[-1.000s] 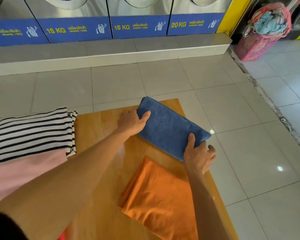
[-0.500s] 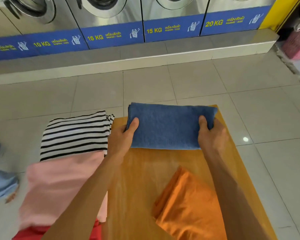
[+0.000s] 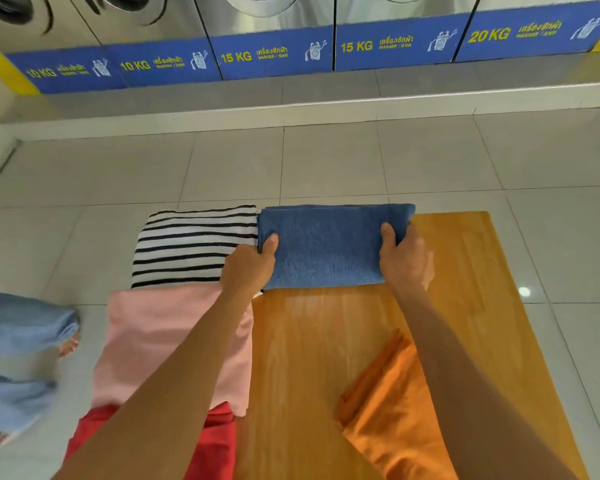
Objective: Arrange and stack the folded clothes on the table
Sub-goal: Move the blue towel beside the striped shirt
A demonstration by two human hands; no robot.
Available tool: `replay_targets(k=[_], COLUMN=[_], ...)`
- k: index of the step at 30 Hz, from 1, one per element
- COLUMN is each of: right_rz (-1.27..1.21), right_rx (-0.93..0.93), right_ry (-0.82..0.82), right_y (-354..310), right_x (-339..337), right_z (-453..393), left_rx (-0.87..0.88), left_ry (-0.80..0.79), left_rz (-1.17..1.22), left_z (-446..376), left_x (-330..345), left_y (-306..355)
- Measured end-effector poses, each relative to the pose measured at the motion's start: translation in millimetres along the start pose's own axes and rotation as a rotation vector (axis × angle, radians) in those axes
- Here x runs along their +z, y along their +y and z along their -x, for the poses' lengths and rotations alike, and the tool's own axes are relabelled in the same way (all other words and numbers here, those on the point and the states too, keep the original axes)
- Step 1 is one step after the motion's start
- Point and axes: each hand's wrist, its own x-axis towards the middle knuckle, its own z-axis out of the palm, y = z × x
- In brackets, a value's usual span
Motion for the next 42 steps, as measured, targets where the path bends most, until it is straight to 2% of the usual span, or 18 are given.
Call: replay_targets(k=[3, 8, 10, 12, 15, 17, 18, 20, 23, 25, 28, 31, 33, 35, 39, 42], right_rz=[0.014, 0.04, 0.017, -0.008, -0.005, -0.053, -0.103, -0.216, -0.229, -0.187, -0.096, -0.113, -0.134, -0.119, -0.131, -0.128], right_rx=[0.002, 0.018, 0.043, 0.087, 0.129, 0.1, 0.07, 0.035, 0.026, 0.003, -0.028, 0.018, 0.054, 0.072, 0.082, 0.089], right_ry=[0.003, -0.121, -0.183, -0.198, -0.051, 0.058, 0.052, -0.055, -0.305, -0.479, -0.62, -0.59, -0.553, -0.542, -0.494, -0.398], right_y=[-3, -6, -1, 3, -4, -8, -11, -15, -26, -41, -64, -81, -89, -93, -96, -98], right_x=[-2, -16, -21, -27, -45, -56, -58, -48, -7, 17, 43, 64, 76, 86, 97, 105], right_z=[10, 9, 6, 12, 47, 79, 98, 137, 186, 209, 225, 232, 237, 243, 249, 260], left_rx=[0.001, -0.008, 0.025, 0.093, 0.148, 0.088, 0.044, -0.038, -0.173, -0.233, -0.285, -0.296, -0.396, -0.408, -0.24, -0.113], left_ry=[-0.009, -0.072, -0.109, -0.071, 0.072, 0.141, 0.171, 0.23, 0.292, 0.254, 0.106, 0.091, 0.105, 0.074, 0.048, 0.107], left_rz=[-0.005, 0.039, 0.092, 0.137, 0.228, 0.328, 0.372, 0.387, 0.271, 0.206, 0.313, 0.364, 0.276, 0.156, 0.176, 0.142], left_z=[1, 9, 17, 31, 59, 74, 81, 91, 94, 92, 86, 74, 65, 63, 54, 54], left_x=[-2, -11, -21, -37, -71, -91, -101, -117, -131, -132, -126, -115, -108, -105, -107, -108], left_y=[1, 5, 0, -9, -41, -77, -98, -137, -189, -213, -230, -233, -232, -233, -256, -262])
